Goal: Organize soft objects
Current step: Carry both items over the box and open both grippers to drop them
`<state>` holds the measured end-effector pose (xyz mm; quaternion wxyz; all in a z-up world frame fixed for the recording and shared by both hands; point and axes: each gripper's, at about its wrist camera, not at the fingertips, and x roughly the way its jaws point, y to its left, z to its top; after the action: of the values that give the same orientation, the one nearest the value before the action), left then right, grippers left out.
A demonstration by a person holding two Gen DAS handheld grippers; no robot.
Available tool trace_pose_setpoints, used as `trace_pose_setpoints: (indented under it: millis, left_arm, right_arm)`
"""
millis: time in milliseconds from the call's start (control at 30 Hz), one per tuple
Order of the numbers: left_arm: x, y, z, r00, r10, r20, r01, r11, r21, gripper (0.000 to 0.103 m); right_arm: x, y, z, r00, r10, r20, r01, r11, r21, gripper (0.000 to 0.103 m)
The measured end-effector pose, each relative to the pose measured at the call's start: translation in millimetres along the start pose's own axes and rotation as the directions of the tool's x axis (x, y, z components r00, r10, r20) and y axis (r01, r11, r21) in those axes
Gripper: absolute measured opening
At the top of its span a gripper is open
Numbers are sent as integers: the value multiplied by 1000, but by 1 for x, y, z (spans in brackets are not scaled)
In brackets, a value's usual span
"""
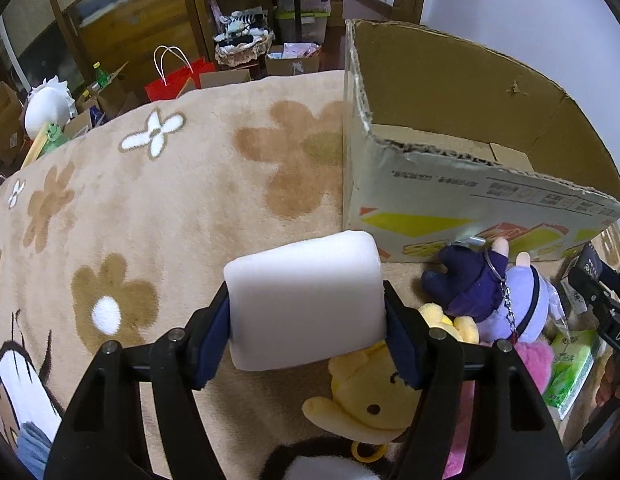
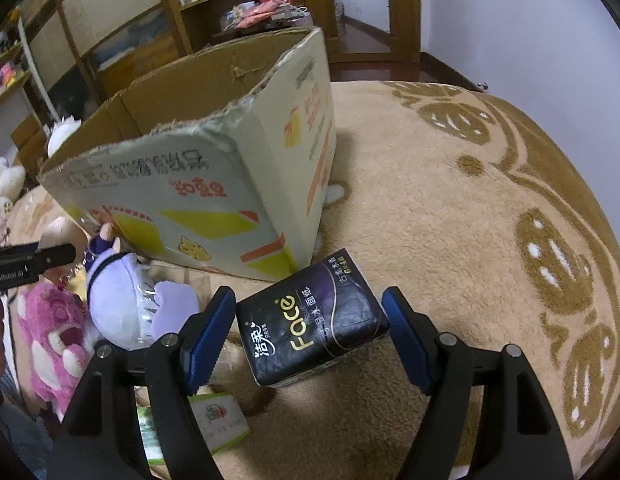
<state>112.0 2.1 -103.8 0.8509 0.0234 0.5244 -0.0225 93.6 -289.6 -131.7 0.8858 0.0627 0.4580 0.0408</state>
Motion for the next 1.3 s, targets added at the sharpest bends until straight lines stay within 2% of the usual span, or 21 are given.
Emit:
trace_pose_setpoints:
  millis: [333,433,600,733,867,1000,1300]
  left_arm:
    - [-34,0,-8,994,13,107,-13,1000,0,68]
    - [-46,-2,-13,989,15,149,-16,1000,5,68]
    - [-72,-6,-19,970,25,240,-31,999,20,68]
    - [-95,-7,-20,943,30,331,-37,999,16,68]
    - [-118,-12,-17,904,25,426,-39,999,24,68]
    - [-135,-26,-8,876,23,483,-63,996,67,68]
    - [-152,-43,26,839,11,543,-94,988,126,68]
  right_arm:
    - [-26,11,-4,998,-11,58,12,1000,-18,79]
    - [-39,18,-7,996,-12,85,15,999,-37,79]
    - [-65,26,-8,987,-2,159,10,999,-48,79]
    - [-92,35,-5,968,5,249,9,998,-57,79]
    - [-123,44,2,942,24,336,-2,998,-66,79]
    - [-140,52,13,925,36,377,-3,996,-88,79]
    - [-148,61,47,902,44,430,12,992,-125,79]
